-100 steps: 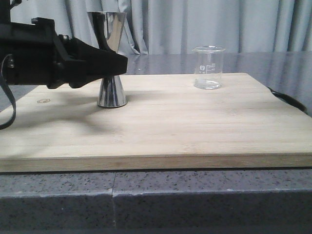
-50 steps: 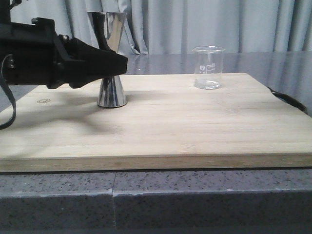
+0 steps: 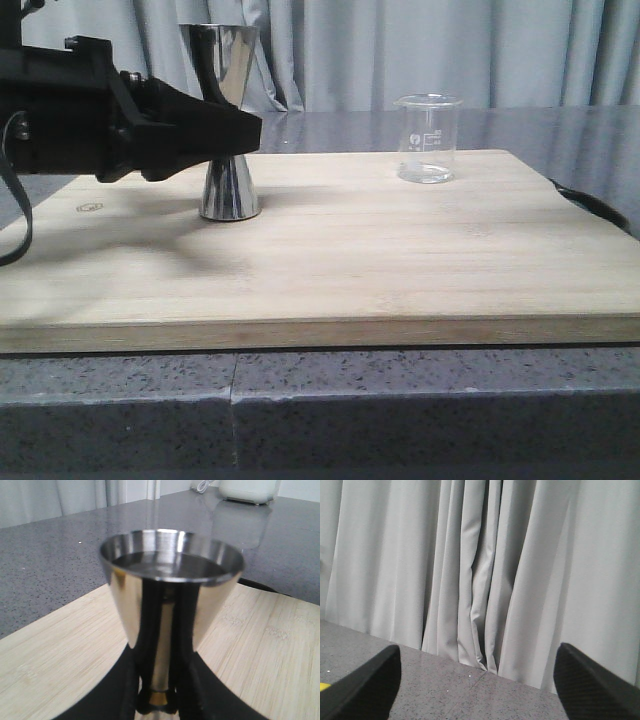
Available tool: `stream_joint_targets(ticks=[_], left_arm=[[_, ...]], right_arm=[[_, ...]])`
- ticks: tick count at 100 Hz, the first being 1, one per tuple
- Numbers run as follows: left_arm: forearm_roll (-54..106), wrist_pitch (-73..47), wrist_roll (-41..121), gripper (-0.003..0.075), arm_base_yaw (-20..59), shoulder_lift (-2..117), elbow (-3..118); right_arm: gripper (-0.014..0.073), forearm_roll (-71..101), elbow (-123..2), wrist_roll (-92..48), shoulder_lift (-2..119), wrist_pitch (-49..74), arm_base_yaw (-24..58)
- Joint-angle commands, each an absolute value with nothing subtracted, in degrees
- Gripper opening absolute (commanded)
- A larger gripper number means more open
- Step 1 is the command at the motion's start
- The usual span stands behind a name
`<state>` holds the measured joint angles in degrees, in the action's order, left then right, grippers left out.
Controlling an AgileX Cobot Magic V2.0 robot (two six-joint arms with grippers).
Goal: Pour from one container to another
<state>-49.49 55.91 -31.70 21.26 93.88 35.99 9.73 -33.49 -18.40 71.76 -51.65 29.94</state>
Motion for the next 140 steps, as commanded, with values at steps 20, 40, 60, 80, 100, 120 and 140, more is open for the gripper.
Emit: stream_joint_targets(ticks=[20, 40, 60, 80, 100, 120, 140], left_arm=[[-47.0, 60.6, -31.7, -0.0017, 21.0, 92.2, 37.5], [-47.0, 60.6, -31.7, -0.0016, 21.0, 92.2, 37.5], [-47.0, 60.6, -31.7, 0.0076, 21.0, 92.2, 37.5], [-47.0, 60.6, -31.7, 0.0107, 21.0, 92.2, 37.5], [-47.0, 60.6, -31.7, 0.0108, 21.0, 92.2, 37.5], [-47.3, 61.0, -31.7, 0.0109, 21.0, 92.2, 37.5], [-47.6, 61.0, -31.7, 0.0109, 21.0, 92.2, 37.5]], right_arm=[[0.0568, 8.6, -34.8, -18.6, 70.2, -56.4, 30.0], [0.0568, 8.6, -34.8, -18.6, 70.2, -56.4, 30.0], [0.0568, 8.6, -34.8, -18.6, 70.2, -56.4, 30.0], [0.0568, 8.6, -34.8, -18.6, 70.2, -56.4, 30.0], [0.0568, 8.6, -34.8, -18.6, 70.2, -56.5, 30.0], [0.0568, 8.6, -34.8, -18.6, 70.2, -56.5, 30.0], [0.0568, 8.6, -34.8, -18.6, 70.2, -56.5, 30.0]])
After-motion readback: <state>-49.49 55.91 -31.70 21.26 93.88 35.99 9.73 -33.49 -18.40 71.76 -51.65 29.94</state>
